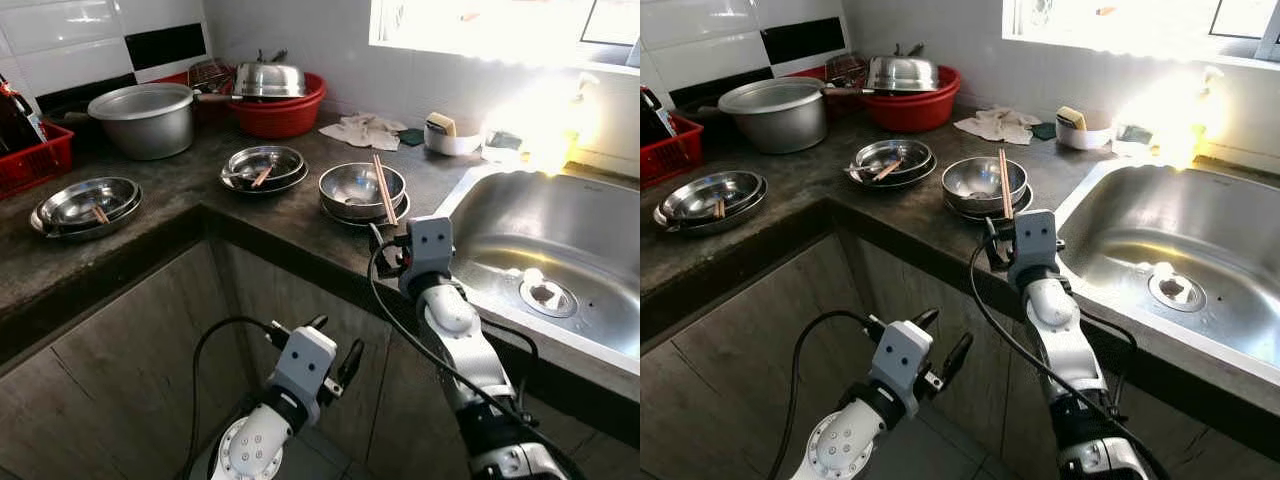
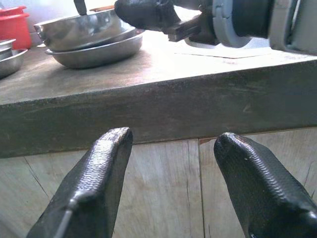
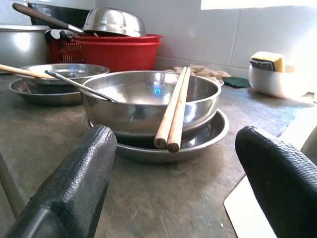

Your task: Kitchen organization

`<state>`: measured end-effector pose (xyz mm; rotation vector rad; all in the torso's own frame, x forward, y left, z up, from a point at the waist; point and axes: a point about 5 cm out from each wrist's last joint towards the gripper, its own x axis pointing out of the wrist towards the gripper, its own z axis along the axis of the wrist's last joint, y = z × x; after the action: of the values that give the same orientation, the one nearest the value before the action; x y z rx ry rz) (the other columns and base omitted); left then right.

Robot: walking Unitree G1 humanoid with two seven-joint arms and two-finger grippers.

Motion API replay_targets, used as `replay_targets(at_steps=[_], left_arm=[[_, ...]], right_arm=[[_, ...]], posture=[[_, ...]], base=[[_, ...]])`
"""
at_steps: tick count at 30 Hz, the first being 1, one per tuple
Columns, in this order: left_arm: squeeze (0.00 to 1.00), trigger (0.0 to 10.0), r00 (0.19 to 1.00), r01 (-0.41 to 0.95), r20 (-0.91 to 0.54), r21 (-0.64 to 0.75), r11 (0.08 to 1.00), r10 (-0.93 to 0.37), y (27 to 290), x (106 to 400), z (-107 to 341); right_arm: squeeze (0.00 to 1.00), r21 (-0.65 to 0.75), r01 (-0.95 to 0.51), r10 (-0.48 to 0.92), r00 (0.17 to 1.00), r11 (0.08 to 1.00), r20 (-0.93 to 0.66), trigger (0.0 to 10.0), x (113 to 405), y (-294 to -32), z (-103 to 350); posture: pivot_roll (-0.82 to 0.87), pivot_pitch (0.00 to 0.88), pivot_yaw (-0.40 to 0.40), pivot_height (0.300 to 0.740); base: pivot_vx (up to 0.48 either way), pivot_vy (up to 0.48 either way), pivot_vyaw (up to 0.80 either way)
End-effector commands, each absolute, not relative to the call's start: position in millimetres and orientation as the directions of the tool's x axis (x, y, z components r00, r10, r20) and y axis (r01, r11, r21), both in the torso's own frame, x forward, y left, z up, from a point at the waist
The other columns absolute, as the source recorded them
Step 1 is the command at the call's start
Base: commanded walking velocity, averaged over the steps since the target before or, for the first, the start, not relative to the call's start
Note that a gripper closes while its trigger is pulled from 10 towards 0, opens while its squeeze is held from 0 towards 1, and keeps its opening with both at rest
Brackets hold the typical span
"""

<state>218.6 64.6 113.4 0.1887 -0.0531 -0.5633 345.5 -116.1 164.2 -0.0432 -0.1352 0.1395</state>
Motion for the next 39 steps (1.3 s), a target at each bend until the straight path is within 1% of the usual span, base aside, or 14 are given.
replay_targets(at_steps=[1, 17, 18, 19, 20, 22, 23, 24, 25, 32, 33, 35, 36, 39], left_arm=[[0.0, 10.0, 0.845, 0.525, 0.007, 0.185, 0.831, -0.535, 65, 218, 113], [0.0, 10.0, 0.849, 0.519, 0.004, 0.176, 0.836, -0.528, 65, 217, 112], [0.0, 10.0, 0.849, 0.519, 0.004, 0.176, 0.837, -0.528, 65, 217, 112], [0.0, 10.0, 0.849, 0.519, 0.004, 0.175, 0.837, -0.528, 65, 217, 112], [0.0, 10.0, 0.849, 0.519, 0.004, 0.175, 0.837, -0.528, 65, 217, 112], [0.0, 10.0, 0.849, 0.519, 0.006, 0.175, 0.836, -0.528, 65, 217, 113], [0.0, 10.0, 0.849, 0.519, 0.006, 0.175, 0.837, -0.528, 65, 217, 112], [0.0, 10.0, 0.85, 0.518, 0.006, 0.175, 0.837, -0.527, 65, 217, 112], [0.0, 10.0, 0.85, 0.518, 0.007, 0.174, 0.838, -0.527, 65, 217, 112], [0.0, 10.0, 0.851, 0.516, 0.007, 0.171, 0.839, -0.525, 65, 216, 112], [0.0, 10.0, 0.851, 0.516, 0.006, 0.171, 0.839, -0.525, 64, 216, 112], [0.0, 10.0, 0.851, 0.517, 0.006, 0.17, 0.839, -0.525, 64, 216, 112], [0.0, 10.0, 0.851, 0.517, 0.006, 0.17, 0.839, -0.525, 64, 216, 112], [0.0, 10.0, 0.852, 0.516, 0.005, 0.168, 0.84, -0.524, 65, 216, 111]], right_arm=[[0.0, -0.037, -0.135, 0.14, 0.979, 0.99, 0.15, 10.0, 349, -115, 169], [0.0, -0.029, -0.133, 0.136, 0.977, 0.991, 0.166, 10.0, 367, -113, 178], [0.0, -0.028, -0.133, 0.135, 0.977, 0.991, 0.167, 9.6, 368, -113, 179], [0.0, -0.027, -0.135, 0.138, 0.976, 0.99, 0.17, 8.8, 369, -113, 180], [0.0, -0.027, -0.136, 0.138, 0.976, 0.99, 0.171, 6.2, 370, -112, 180], [0.0, -0.023, -0.138, 0.14, 0.975, 0.99, 0.172, 6.2, 370, -112, 180], [0.0, -0.024, -0.14, 0.142, 0.975, 0.99, 0.172, 2.6, 370, -111, 181], [0.0, -0.025, -0.142, 0.144, 0.975, 0.99, 0.172, 2.6, 370, -111, 181], [0.0, -0.025, -0.143, 0.146, 0.974, 0.989, 0.172, 0.0, 371, -111, 180], [0.0, -0.027, -0.153, 0.156, 0.973, 0.988, 0.17, 0.0, 372, -110, 180], [0.0, -0.028, -0.154, 0.156, 0.973, 0.988, 0.171, 4.7, 373, -110, 181], [0.0, -0.03, -0.154, 0.157, 0.973, 0.988, 0.171, 4.7, 373, -110, 181], [0.0, -0.03, -0.154, 0.157, 0.973, 0.988, 0.171, 10.0, 373, -110, 181], [0.0, -0.028, -0.155, 0.157, 0.972, 0.988, 0.173, 10.0, 374, -109, 182]], posture=[[0.16, 0.0, -0.037, 0.74], [0.16, 0.0, -0.045, 0.74], [0.16, 0.0, -0.045, 0.74], [0.16, 0.0, -0.044, 0.74], [0.16, 0.0, -0.045, 0.74], [0.16, 0.0, -0.046, 0.74], [0.16, 0.0, -0.046, 0.74], [0.16, 0.0, -0.045, 0.74], [0.16, 0.0, -0.045, 0.74], [0.16, 0.0, -0.051, 0.74], [0.16, 0.0, -0.05, 0.74], [0.16, 0.0, -0.05, 0.74], [0.16, 0.0, -0.05, 0.74], [0.16, 0.0, -0.051, 0.74]], base=[[0.0, 0.0, 0.0], [0.0, 0.0, 0.0], [0.0, 0.0, 0.0], [0.0, 0.0, 0.0], [0.0, 0.0, 0.0], [0.0, 0.0, 0.0], [0.0, 0.0, 0.0], [0.0, 0.0, 0.0], [0.0, 0.0, 0.0], [0.0, 0.0, 0.0], [0.0, 0.0, 0.0], [0.0, 0.0, 0.0], [0.0, 0.0, 0.0], [0.0, 0.0, 0.0]])
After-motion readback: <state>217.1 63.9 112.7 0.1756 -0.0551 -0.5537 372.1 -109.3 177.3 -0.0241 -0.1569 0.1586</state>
